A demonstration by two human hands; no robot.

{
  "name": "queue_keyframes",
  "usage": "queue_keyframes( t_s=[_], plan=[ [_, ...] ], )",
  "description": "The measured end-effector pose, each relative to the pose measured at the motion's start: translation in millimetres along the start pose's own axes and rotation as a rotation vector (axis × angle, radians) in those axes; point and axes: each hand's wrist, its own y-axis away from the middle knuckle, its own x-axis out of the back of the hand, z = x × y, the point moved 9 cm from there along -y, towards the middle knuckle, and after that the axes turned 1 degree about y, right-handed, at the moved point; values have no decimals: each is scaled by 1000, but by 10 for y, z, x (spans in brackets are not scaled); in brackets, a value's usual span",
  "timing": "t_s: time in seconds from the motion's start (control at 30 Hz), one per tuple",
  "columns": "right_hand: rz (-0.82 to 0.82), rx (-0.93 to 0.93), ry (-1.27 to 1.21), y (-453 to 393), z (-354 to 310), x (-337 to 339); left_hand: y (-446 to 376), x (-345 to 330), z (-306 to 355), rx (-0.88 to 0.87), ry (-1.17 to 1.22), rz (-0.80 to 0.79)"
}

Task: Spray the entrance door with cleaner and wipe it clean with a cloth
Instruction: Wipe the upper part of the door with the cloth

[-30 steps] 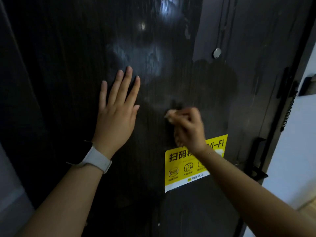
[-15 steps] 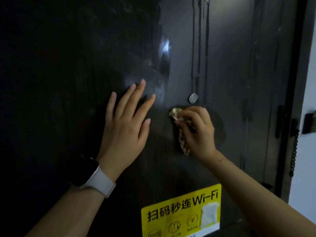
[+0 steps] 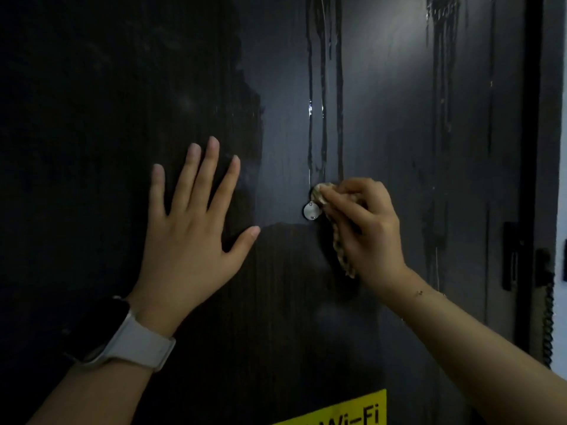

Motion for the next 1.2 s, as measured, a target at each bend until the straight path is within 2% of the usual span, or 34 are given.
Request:
queue_keyframes(
  t_s=[0.1, 0.23, 0.43, 0.57, 0.7, 0.87, 1.1, 1.2],
  plan=[
    [-25, 34, 17, 137, -4, 59, 1, -8, -6, 7, 0, -4],
    [-49, 72, -13, -224, -23, -42, -5, -14, -9, 6, 5, -13],
    [-245, 266, 13, -174, 0, -18, 9, 10, 0, -5, 14, -1],
    [-330, 331, -10, -312, -143, -135, 2, 8, -4, -1, -5, -3],
    [-454, 438, 77, -336, -169, -159, 5, 4, -22, 4, -4, -7],
    [-414, 362, 115, -353, -215, -89, 0, 8, -13, 3, 6, -10],
    [-452, 402, 219, -262, -495, -189, 13, 21, -19, -3, 26, -18],
    [-451, 324, 258, -113, -608, -262, 14, 16, -18, -5, 18, -17]
  ],
)
